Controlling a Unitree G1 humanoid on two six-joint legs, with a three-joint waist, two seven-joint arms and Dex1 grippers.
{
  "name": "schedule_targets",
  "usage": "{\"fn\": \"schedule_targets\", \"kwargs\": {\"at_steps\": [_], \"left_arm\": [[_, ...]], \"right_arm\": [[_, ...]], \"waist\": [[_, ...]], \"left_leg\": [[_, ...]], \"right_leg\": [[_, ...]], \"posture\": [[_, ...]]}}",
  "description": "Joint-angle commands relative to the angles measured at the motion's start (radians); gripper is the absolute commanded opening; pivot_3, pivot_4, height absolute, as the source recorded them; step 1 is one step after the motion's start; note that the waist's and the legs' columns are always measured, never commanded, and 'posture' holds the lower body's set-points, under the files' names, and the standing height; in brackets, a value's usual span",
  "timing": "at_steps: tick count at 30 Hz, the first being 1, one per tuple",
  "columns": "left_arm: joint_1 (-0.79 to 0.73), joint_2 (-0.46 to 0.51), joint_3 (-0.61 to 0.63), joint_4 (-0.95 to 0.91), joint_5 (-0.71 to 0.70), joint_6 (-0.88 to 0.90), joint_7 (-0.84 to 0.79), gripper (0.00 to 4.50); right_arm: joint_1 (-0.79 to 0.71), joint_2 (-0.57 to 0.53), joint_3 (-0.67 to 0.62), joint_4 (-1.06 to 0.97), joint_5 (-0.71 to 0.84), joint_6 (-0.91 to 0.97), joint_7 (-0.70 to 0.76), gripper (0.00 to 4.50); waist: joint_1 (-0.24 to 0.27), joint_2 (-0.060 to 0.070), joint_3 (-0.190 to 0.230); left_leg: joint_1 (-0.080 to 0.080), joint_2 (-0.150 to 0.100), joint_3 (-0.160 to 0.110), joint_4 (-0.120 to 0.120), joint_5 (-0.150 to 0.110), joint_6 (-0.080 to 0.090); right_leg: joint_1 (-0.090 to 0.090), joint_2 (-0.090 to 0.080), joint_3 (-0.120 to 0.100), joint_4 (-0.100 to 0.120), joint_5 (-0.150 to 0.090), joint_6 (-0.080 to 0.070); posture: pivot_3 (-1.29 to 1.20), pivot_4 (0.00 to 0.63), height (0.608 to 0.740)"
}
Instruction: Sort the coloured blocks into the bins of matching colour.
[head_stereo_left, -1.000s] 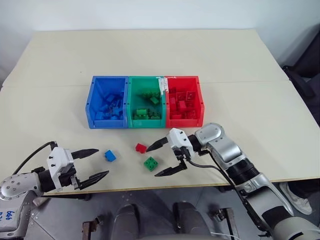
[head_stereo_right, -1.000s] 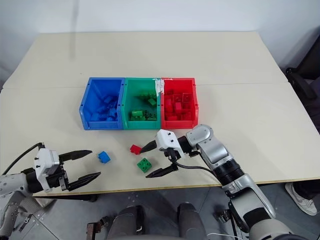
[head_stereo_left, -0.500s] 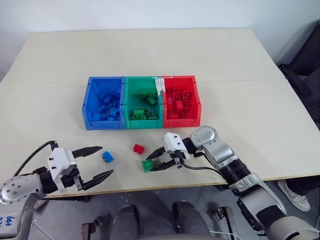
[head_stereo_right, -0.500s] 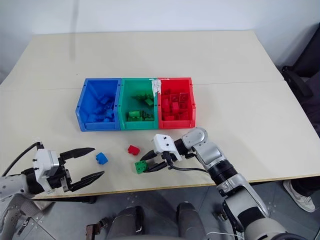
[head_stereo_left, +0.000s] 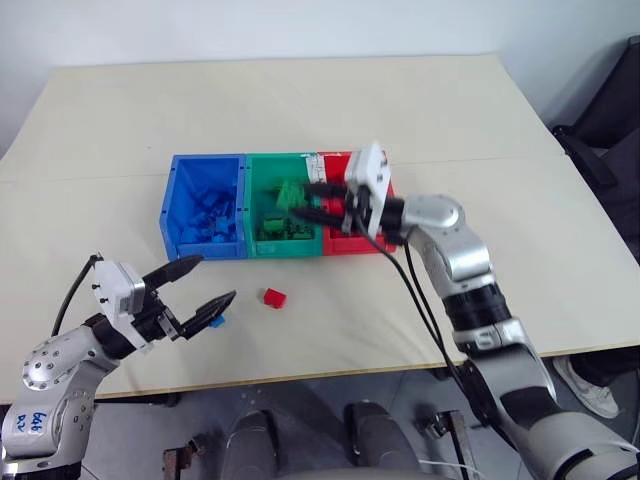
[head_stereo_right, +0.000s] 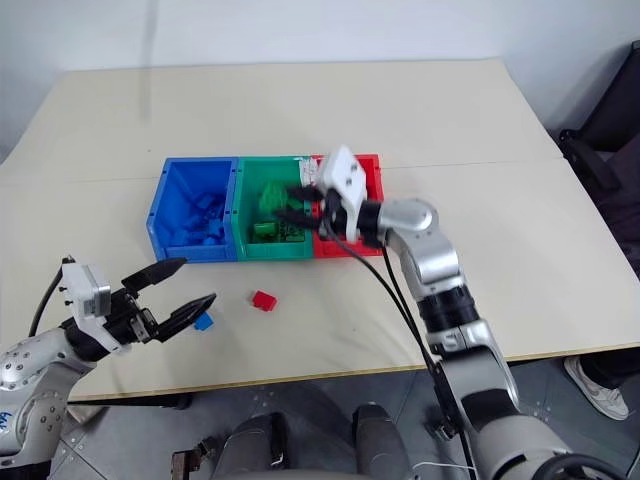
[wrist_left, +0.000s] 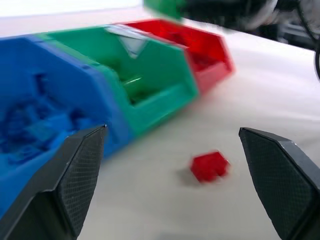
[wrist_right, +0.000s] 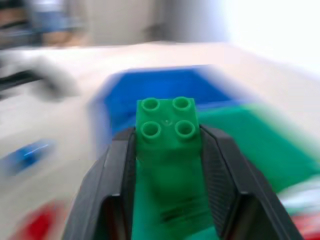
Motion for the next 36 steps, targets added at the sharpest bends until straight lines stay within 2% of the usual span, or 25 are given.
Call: {"fn": "schedule_targets", "kwargs": {"at_steps": [1, 2, 9, 11, 17, 21, 24, 28, 31, 33, 34, 36], "left_arm": [[0.009, -0.007, 0.027, -0.037, -0.029, 0.010, 0.024, 4.50], [0.007, -0.007, 0.029, -0.037, -0.032, 0.012, 0.028, 4.50], [0.002, -0.006, 0.041, -0.035, -0.040, 0.008, 0.042, 4.50], [0.000, -0.004, 0.040, -0.033, -0.040, 0.004, 0.038, 4.50], [0.006, 0.051, 0.047, 0.023, 0.016, -0.051, -0.033, 4.50], [0.027, 0.127, 0.084, 0.131, 0.037, -0.090, -0.131, 4.50], [0.041, 0.179, 0.115, 0.242, 0.104, -0.192, -0.188, 4.50], [0.020, 0.188, 0.166, 0.351, 0.094, -0.297, -0.254, 4.50], [0.061, 0.233, 0.163, 0.325, 0.076, -0.267, -0.332, 4.50], [0.082, 0.258, 0.141, 0.288, 0.064, -0.230, -0.371, 4.50], [0.125, 0.308, 0.118, 0.248, 0.035, -0.100, -0.391, 4.50], [0.124, 0.327, 0.059, 0.205, 0.111, -0.167, -0.415, 4.50]], "right_arm": [[-0.051, 0.024, -0.021, 0.093, -0.031, -0.042, -0.077, 1.43], [-0.063, 0.027, -0.022, 0.115, -0.036, -0.043, -0.085, 1.43], [-0.065, 0.031, -0.027, 0.126, -0.027, -0.063, -0.061, 3.90], [-0.049, 0.015, -0.036, 0.095, -0.001, -0.054, -0.021, 4.46], [0.156, -0.144, -0.043, -0.150, 0.162, -0.068, 0.313, 4.46], [0.328, -0.269, -0.043, -0.235, 0.197, -0.170, 0.490, 4.46], [0.426, -0.328, -0.089, -0.277, 0.253, -0.172, 0.535, 4.46], [0.546, -0.390, -0.155, -0.292, 0.273, -0.247, 0.582, 4.46], [0.670, -0.446, -0.216, -0.328, 0.295, -0.260, 0.594, 4.46], [0.702, -0.462, -0.227, -0.332, 0.299, -0.268, 0.597, 4.46], [0.711, -0.465, -0.227, -0.328, 0.293, -0.282, 0.599, 4.46], [0.730, -0.466, -0.230, -0.329, 0.290, -0.292, 0.596, 4.46]], "waist": [[-0.002, 0.000, 0.000], [-0.003, 0.000, 0.000], [-0.006, 0.000, 0.000], [-0.006, 0.000, 0.000], [0.008, 0.000, 0.000], [0.010, 0.000, 0.000], [-0.001, 0.000, 0.000], [0.001, 0.000, 0.000], [0.007, 0.000, 0.000], [0.010, 0.000, 0.000], [0.010, 0.000, 0.000], [0.005, -0.001, 0.000]], "left_leg": [[0.000, 0.000, 0.000, -0.001, 0.000, 0.000], [0.000, 0.000, 0.000, -0.001, -0.001, 0.000], [-0.001, 0.000, 0.001, -0.003, -0.001, -0.001], [-0.001, 0.000, 0.001, -0.003, -0.001, -0.001], [-0.002, 0.000, -0.001, -0.003, -0.001, 0.000], [-0.002, 0.000, 0.000, -0.003, -0.002, 0.000], [-0.001, 0.001, 0.002, -0.004, -0.002, 0.000], [0.000, 0.001, 0.003, -0.004, -0.002, 0.000], [0.000, 0.001, 0.003, -0.004, -0.003, 0.000], [0.000, 0.001, 0.003, -0.004, -0.004, 0.000], [0.000, 0.001, 0.003, -0.004, -0.004, 0.001], [0.000, 0.002, 0.003, -0.003, -0.004, 0.001]], "right_leg": [[0.000, 0.000, 0.000, 0.000, 0.000, 0.000], [0.000, 0.000, 0.000, -0.001, 0.000, 0.000], [-0.003, 0.000, 0.000, -0.001, 0.000, 0.000], [-0.003, 0.000, 0.000, -0.001, 0.000, 0.000], [-0.001, 0.000, -0.003, -0.003, 0.000, 0.000], [0.000, 0.000, -0.003, -0.006, 0.000, 0.000], [0.000, 0.000, -0.003, -0.008, 0.000, 0.000], [0.001, 0.001, -0.003, -0.009, 0.000, 0.000], [0.002, 0.000, -0.003, -0.010, 0.000, 0.000], [0.002, 0.000, -0.003, -0.010, 0.000, 0.000], [0.002, 0.000, -0.002, -0.011, 0.000, 0.000], [0.002, 0.001, -0.002, -0.010, 0.000, 0.000]], "posture": [[0.00, 0.150, 0.740], [0.00, 0.150, 0.740], [0.00, 0.150, 0.740], [0.00, 0.150, 0.740], [0.00, 0.150, 0.740], [0.00, 0.150, 0.740], [0.00, 0.150, 0.740], [0.00, 0.150, 0.740], [0.00, 0.150, 0.740], [0.00, 0.150, 0.740], [0.00, 0.150, 0.740], [0.00, 0.150, 0.740]]}}
